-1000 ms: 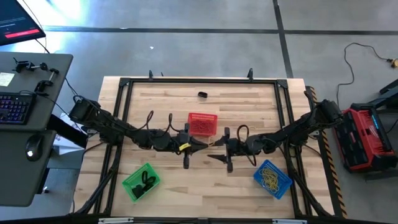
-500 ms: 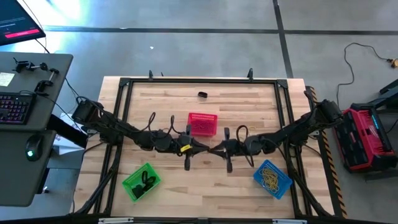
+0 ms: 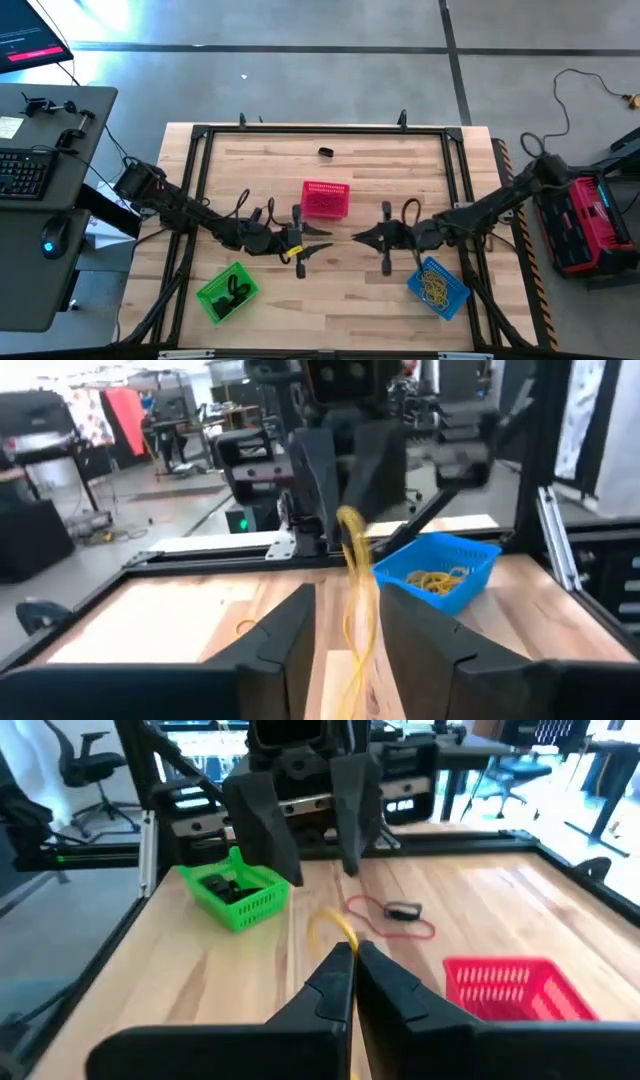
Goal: Sort rubber bands into baskets
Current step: Put the yellow rubber band into the blue bin
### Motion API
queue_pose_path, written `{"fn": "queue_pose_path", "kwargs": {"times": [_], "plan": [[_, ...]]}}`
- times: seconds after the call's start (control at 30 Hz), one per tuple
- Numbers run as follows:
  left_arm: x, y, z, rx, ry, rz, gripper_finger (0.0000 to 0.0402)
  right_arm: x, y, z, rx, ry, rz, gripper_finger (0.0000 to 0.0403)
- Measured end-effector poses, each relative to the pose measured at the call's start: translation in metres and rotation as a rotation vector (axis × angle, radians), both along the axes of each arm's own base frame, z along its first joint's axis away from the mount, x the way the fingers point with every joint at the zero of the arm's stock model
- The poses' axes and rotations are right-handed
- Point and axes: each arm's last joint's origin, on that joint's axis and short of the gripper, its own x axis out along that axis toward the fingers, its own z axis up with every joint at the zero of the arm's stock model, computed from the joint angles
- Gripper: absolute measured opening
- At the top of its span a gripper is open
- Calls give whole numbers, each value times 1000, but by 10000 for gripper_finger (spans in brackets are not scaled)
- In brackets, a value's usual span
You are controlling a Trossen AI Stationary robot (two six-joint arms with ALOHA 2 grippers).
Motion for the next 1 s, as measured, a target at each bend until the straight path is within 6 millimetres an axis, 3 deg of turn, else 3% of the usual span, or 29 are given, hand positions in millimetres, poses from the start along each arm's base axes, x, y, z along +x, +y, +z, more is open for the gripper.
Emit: {"fn": "queue_pose_path", "kwargs": {"times": [0.23, 0.63, 1.0], "plan": [[-3, -5, -1, 47, 3, -22, 113, -40, 13, 17, 73, 89, 23, 1], [-30, 5, -25, -63, -98, -21, 76, -95, 29, 55, 141, 510, -116, 0], [-37, 5, -32, -98, -88, -27, 72, -128, 35, 47, 368, 843, -197, 0]]}}
